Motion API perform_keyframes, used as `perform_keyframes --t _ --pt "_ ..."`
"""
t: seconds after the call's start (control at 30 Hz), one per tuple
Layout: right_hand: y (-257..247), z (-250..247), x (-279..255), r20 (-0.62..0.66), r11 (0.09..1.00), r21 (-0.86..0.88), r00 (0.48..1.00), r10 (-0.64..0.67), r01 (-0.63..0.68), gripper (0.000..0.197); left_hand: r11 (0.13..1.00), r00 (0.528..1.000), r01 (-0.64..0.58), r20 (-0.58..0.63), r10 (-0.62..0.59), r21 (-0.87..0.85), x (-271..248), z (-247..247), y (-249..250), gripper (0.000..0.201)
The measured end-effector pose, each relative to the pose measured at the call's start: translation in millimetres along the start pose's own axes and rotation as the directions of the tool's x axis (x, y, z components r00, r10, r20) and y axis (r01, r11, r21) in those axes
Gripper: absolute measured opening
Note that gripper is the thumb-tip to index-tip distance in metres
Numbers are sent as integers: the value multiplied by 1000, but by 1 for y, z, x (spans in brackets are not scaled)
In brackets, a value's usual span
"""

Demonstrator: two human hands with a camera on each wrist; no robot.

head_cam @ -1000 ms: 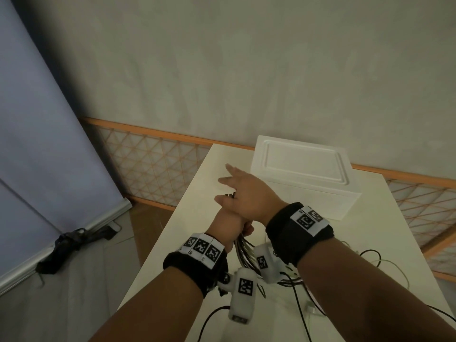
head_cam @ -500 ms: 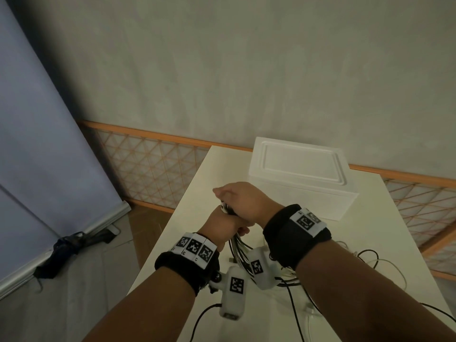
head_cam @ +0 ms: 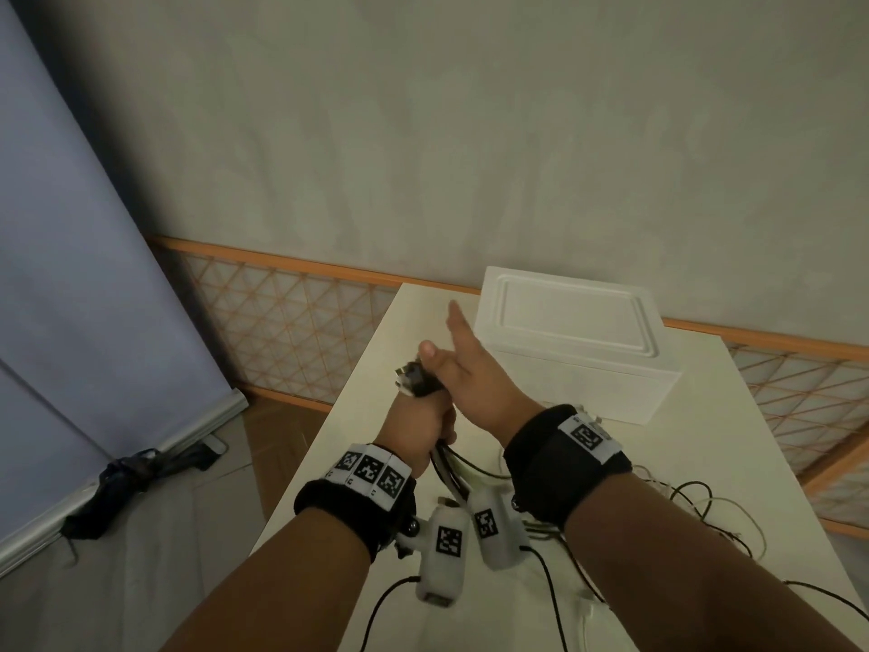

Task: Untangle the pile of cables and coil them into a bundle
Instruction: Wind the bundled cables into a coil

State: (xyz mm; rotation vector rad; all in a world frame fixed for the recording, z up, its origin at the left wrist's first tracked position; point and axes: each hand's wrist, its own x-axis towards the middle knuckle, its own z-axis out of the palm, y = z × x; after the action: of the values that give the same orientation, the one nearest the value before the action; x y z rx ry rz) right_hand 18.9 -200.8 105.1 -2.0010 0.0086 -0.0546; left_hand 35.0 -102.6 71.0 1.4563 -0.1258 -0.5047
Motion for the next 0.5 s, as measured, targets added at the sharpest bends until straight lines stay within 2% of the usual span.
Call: perform_keyframes --t 0.03,0.1,0.17,0.23,0.3,0.4,0.5 --pt "2 2 -3 -4 998 9 998 55 -55 87 999 1000 2 -25 -4 -51 4 -3 2 14" --pt "9 8 -13 95 989 -26 985 145 -144 85 992 992 51 -109 -64 -114 11 -10 3 27" --pt "16 16 -25 233 983 55 960 158 -175 65 975 969 113 -194 -150 -192 19 -15 0 29" --pt "23 22 -33 312 978 78 937 159 -192 52 965 949 137 -250 -192 -222 22 -16 -1 51" --pt "31 25 -35 315 978 -77 926 210 -196 45 954 952 141 -228 -203 -264 21 -15 -1 55" --pt "41 27 -29 225 914 -404 964 139 -37 37 877 966 161 -110 -234 -453 15 -12 -2 45" --pt "49 22 -31 191 908 -419 977 91 -3 37 847 975 138 -80 -207 -514 13 -10 1 41"
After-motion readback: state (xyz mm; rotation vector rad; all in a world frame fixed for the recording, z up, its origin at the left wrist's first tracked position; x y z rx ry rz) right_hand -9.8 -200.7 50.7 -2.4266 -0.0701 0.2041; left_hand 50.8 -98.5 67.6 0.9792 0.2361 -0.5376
